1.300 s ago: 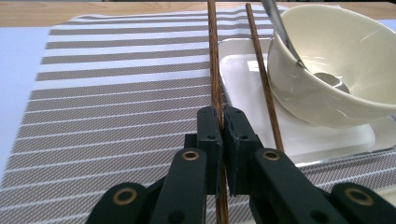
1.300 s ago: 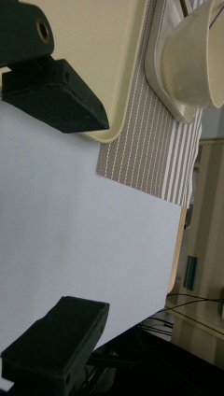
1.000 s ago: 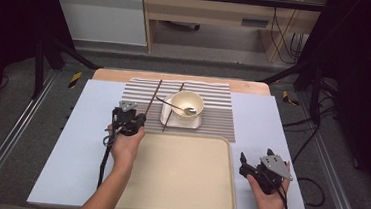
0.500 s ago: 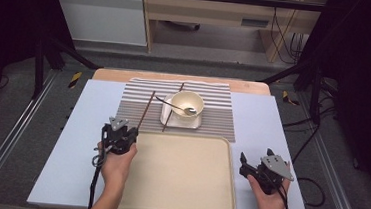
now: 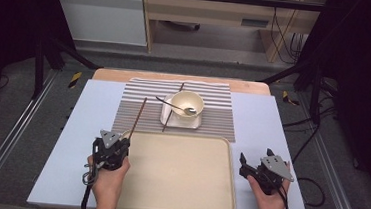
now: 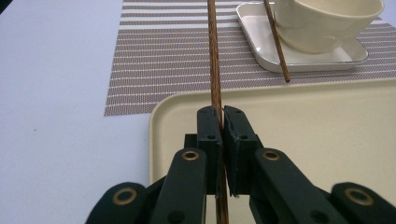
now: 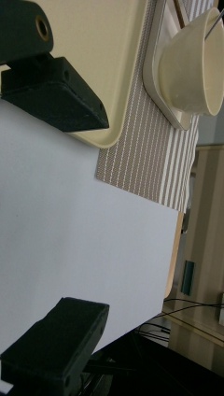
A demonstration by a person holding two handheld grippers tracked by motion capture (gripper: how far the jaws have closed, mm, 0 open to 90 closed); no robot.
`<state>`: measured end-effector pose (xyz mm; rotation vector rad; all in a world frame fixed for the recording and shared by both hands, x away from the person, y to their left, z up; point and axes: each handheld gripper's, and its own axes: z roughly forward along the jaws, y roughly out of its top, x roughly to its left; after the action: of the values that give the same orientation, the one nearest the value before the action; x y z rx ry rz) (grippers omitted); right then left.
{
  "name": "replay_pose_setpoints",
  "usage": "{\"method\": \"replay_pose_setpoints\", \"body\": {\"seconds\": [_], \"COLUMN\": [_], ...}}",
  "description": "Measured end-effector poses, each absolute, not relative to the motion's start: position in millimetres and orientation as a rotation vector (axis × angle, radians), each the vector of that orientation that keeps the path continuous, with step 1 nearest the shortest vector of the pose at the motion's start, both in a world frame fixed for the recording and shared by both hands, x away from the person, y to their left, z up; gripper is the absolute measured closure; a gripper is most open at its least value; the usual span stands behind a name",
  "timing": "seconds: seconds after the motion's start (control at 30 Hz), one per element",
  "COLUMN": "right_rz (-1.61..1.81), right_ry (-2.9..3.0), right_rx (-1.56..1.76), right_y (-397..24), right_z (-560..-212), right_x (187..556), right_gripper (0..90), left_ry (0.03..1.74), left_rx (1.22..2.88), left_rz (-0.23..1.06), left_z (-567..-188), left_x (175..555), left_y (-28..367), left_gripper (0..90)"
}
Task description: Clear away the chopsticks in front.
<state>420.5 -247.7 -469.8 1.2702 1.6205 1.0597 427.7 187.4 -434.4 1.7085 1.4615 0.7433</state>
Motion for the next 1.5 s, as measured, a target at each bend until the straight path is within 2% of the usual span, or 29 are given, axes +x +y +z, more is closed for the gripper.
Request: {"method": "replay_pose_setpoints", "body": {"seconds": [1.17,1.5], "right_rz": [1.053,1.048], "right_ry": [1.64,1.644], "right_rx": [1.254,1.257], "right_y": [-246,-245], "right_z": [-470,-471], "right_x": [420,420], "right_gripper": [10.1,10.1], "left_ry": [1.503,1.515], "left_rx": [1.574,1.577], "left_rz": [0.678,0.716], "left_z": [-450,-456], "left_x": [368,350], "left_y": [190,190], "left_gripper": [85.7,85.7]}}
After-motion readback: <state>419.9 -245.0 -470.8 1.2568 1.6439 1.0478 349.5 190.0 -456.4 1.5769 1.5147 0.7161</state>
